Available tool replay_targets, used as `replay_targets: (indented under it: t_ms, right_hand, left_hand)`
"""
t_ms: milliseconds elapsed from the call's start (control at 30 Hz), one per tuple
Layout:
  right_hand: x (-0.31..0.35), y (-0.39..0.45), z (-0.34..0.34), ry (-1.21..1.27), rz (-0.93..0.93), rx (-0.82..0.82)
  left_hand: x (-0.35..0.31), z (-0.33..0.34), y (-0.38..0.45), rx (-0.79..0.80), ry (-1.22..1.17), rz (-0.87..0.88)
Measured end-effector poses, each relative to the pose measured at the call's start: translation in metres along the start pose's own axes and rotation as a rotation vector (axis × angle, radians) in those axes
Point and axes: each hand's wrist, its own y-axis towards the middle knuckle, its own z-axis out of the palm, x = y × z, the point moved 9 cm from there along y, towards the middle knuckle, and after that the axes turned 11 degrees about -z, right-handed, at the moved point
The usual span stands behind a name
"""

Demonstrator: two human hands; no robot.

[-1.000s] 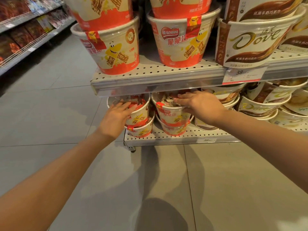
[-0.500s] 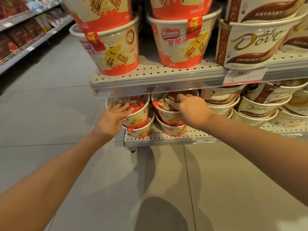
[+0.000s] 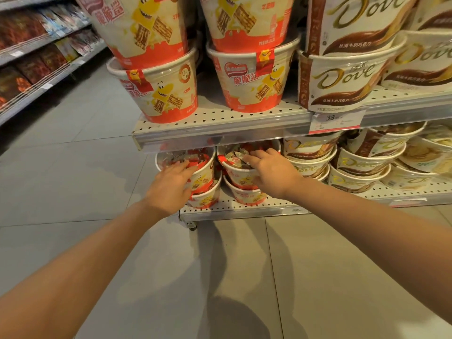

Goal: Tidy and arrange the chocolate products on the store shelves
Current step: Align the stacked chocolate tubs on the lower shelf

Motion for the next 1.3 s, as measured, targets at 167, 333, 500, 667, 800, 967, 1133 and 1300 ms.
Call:
replay_targets:
  t_ms: [167, 333, 500, 667, 800, 967, 1133, 1300]
  right_hand:
    - [0.016, -0.015, -0.035, 0.261, -0.033, -0.02]
    - [0.01, -0.042, -0.11, 0.31, -0.051, -0.143]
    - [-0.02, -0.083, -0.19, 0.358, -0.028, -0.318]
    - [-0.065, -0.13, -0.258, 0.255, 0.049, -0.548]
    - [-0.106, -0.167, -0.304, 0.135, 0.2, -0.767]
    - [-0.144, -0.185, -0.33, -0.167, 0.237, -0.878]
    - [-0.175, -0.177, -0.336, -0.305, 0.222, -0.865]
    - [-0.19, -0.177, -0.345, -0.173, 0.254, -0.994]
  left_hand:
    - [-0.042, -0.035, -0.025, 0.014, -0.045, 0.078]
    - [-0.086, -0.101, -0.031, -0.005, -0.117, 0.081]
    - [-0.147, -0.176, -0.033, -0.101, -0.221, 0.149]
    - [-0.221, -0.25, -0.031, -0.354, -0.312, 0.275]
    - [-0.265, -0.28, -0.024, -0.527, -0.286, 0.341]
    - [-0.311, -0.294, -0.027, -0.809, 0.011, 0.571]
    - [-0.332, -0.301, 0.001, -0.904, 0.082, 0.584]
    - [-0.349, -0.308, 0.028, -0.759, 0.068, 0.505]
